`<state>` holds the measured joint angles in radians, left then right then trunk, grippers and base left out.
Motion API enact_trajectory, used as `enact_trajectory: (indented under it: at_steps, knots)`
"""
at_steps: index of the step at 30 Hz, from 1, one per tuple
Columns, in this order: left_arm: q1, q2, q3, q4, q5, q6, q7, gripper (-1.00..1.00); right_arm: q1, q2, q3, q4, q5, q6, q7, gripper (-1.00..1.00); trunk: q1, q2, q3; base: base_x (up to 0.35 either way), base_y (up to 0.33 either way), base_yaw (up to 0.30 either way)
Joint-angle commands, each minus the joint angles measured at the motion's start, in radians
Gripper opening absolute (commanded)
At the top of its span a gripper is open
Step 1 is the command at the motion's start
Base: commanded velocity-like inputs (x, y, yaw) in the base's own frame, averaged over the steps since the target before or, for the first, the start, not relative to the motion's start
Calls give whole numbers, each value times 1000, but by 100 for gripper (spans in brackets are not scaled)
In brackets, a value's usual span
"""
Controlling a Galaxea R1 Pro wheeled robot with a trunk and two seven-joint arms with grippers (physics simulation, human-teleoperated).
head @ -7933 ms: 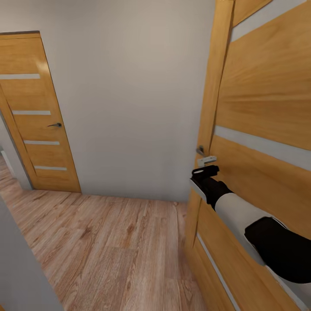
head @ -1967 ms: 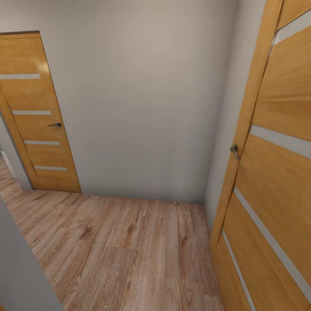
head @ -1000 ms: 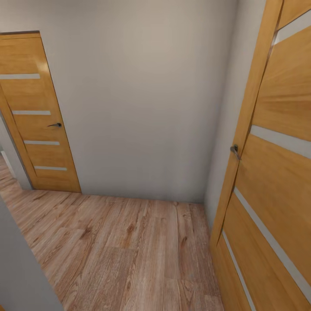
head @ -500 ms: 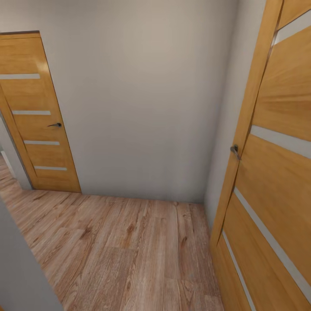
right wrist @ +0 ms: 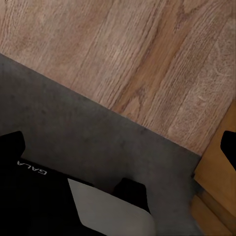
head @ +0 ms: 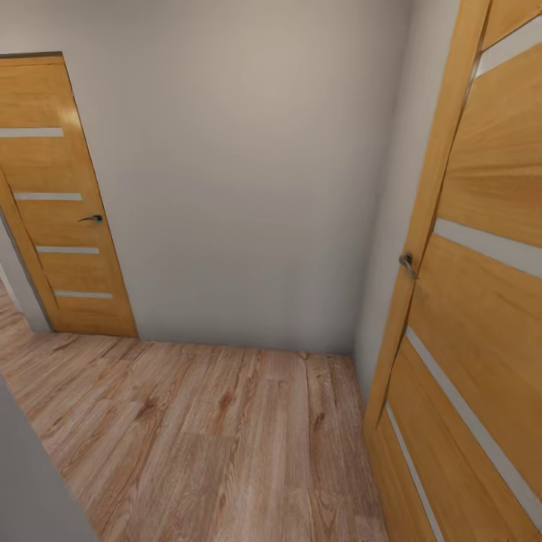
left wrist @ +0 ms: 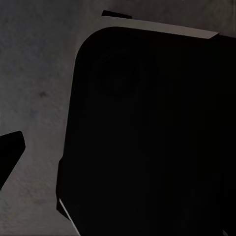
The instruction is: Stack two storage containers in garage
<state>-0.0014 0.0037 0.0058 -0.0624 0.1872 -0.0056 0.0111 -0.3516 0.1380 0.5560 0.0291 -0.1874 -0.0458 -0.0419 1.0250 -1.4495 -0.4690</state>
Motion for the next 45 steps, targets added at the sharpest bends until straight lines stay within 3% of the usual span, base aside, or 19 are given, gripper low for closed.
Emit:
enact_trajectory:
  at_steps: [1, 15, 30, 45]
  knots:
    - [0, 0, 0, -1, 6, -1, 1, 100, -1, 1, 8, 3, -11, -5, -2, 100, 0, -1, -1, 1, 0, -191]
    - [0, 1, 0, -1, 6, -1, 0, 100, -1, 2, 8, 3, -13, -8, -1, 100, 0, -1, -1, 5, 0, -114]
    - [0, 1, 1, -1, 6, -1, 1, 100, -1, 2, 8, 3, -12, -9, -1, 100, 0, -1, -1, 271, 0, 0]
    - [0, 2, 1, -1, 7, -1, 1, 100, -1, 2, 8, 3, -12, -9, -1, 100, 0, -1, -1, 86, -18, 0]
